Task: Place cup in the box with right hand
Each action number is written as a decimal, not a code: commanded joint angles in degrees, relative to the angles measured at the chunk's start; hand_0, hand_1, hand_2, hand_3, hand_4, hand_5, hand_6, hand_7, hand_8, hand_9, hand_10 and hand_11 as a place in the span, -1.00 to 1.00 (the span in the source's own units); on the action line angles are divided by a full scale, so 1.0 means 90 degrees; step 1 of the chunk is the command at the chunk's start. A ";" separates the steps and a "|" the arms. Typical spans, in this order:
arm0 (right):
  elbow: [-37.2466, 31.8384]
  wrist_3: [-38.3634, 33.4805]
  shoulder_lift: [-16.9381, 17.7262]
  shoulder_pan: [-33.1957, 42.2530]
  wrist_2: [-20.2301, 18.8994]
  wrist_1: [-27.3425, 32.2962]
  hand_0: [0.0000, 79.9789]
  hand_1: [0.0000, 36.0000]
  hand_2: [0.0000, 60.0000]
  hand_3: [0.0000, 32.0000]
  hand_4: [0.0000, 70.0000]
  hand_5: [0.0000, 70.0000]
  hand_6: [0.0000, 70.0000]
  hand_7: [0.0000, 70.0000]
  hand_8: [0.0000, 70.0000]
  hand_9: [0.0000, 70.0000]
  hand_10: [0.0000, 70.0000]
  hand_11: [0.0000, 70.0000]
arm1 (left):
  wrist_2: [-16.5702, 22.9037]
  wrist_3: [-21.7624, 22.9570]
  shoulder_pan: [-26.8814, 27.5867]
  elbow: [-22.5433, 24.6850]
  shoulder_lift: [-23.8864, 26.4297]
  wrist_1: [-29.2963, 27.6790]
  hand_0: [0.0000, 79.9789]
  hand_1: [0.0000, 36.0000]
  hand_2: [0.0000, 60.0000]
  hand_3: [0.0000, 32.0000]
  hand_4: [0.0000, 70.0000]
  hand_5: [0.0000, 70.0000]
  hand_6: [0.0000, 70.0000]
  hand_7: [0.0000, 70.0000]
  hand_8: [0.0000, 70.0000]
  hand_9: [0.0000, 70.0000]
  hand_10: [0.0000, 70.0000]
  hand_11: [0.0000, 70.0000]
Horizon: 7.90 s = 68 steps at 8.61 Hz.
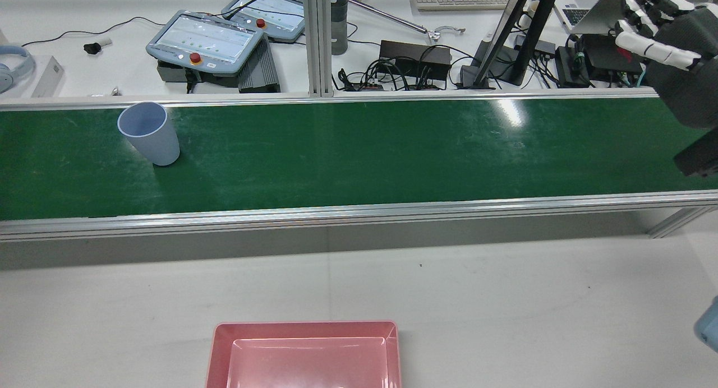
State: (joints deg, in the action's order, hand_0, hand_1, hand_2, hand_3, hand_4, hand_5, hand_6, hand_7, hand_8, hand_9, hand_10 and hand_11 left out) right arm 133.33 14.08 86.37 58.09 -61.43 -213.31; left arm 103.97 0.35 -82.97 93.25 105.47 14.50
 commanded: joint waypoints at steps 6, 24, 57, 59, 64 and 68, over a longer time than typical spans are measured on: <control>-0.0010 -0.0001 0.0023 0.0000 0.0000 0.0000 0.25 0.25 -0.57 -1.00 -1.00 -0.85 -1.00 -1.00 -1.00 -1.00 -1.00 -1.00 | 0.0000 0.0000 0.0000 0.0010 0.0000 0.0000 -1.00 -1.00 -1.00 -1.00 -1.00 -1.00 -1.00 -1.00 -1.00 -1.00 -1.00 -1.00; -0.0039 -0.0001 -0.0016 0.0000 0.0010 0.0010 0.24 0.16 -0.61 -1.00 -1.00 -0.82 -0.81 -0.37 -0.87 -0.69 -0.90 -0.79 | 0.0000 0.0000 -0.0010 -0.0010 0.0000 0.0000 -1.00 -1.00 -1.00 -1.00 -1.00 -1.00 -1.00 -1.00 -1.00 -1.00 -1.00 -1.00; -0.2471 0.1004 -0.1999 -0.1972 0.1396 0.1318 0.18 -0.22 -0.76 -1.00 -1.00 -0.76 -0.40 1.00 -0.10 0.57 -0.50 -0.23 | 0.0010 0.0000 0.0000 0.0039 0.0000 0.0010 -1.00 -1.00 -1.00 -1.00 -1.00 -1.00 -1.00 -1.00 -1.00 -1.00 -1.00 -1.00; -0.2471 0.1014 -0.2037 -0.2060 0.1377 0.1319 0.18 -0.10 -0.71 -1.00 -1.00 -0.81 -0.61 0.56 -0.53 -0.08 -0.78 -0.63 | 0.0010 0.0000 -0.0010 0.0049 0.0000 0.0010 -1.00 -1.00 -1.00 -1.00 -1.00 -1.00 -1.00 -1.00 -1.00 -1.00 -1.00 -1.00; -0.2500 0.1239 -0.2214 -0.2401 0.1308 0.1309 0.34 0.70 -0.02 -1.00 -1.00 -0.80 -0.98 -1.00 -1.00 -1.00 -1.00 -1.00 | 0.0000 0.0000 -0.0010 0.0049 0.0000 0.0010 -1.00 -1.00 -1.00 -1.00 -1.00 -1.00 -1.00 -1.00 -1.00 -1.00 -1.00 -1.00; -0.2510 0.1258 -0.2204 -0.2461 0.1308 0.1319 0.28 0.44 -0.34 -1.00 -1.00 -0.83 -1.00 -1.00 -1.00 -1.00 -1.00 -1.00 | 0.0010 0.0000 0.0000 0.0049 0.0000 0.0010 -1.00 -1.00 -1.00 -1.00 -1.00 -1.00 -1.00 -1.00 -1.00 -1.00 -1.00 -1.00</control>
State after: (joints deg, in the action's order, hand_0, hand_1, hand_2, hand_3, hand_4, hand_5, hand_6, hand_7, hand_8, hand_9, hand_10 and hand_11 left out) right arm 110.84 25.30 66.45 36.11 -49.61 -201.45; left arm 104.05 0.35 -83.04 93.69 105.47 14.59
